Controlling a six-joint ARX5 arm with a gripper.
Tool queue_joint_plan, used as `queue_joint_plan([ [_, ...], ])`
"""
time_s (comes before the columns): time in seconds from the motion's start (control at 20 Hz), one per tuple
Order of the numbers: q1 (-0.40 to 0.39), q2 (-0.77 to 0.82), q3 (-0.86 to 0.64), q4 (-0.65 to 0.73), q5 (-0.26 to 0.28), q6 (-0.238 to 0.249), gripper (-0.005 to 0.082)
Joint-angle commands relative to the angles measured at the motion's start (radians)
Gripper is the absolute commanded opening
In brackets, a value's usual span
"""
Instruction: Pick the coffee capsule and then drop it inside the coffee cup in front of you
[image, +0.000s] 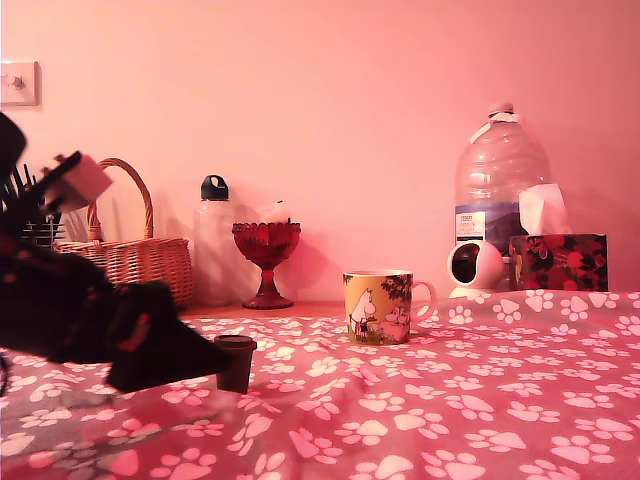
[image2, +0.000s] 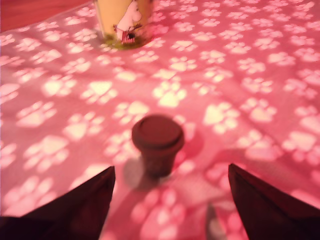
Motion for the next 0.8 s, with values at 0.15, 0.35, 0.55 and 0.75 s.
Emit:
queue_joint_plan([
  [0.15, -0.003, 0.094, 0.064, 0.009, 0.034, -0.003, 0.0657],
  [0.35, -0.003, 0.142, 0.103, 0.008, 0.033, -0.002, 0.0657],
  [0.55, -0.004, 0.148, 0.136, 0.001, 0.033, -0.003, 0.0657],
  [0.75, -0.008, 0.148, 0.180, -0.080, 0.033, -0.003, 0.0656],
])
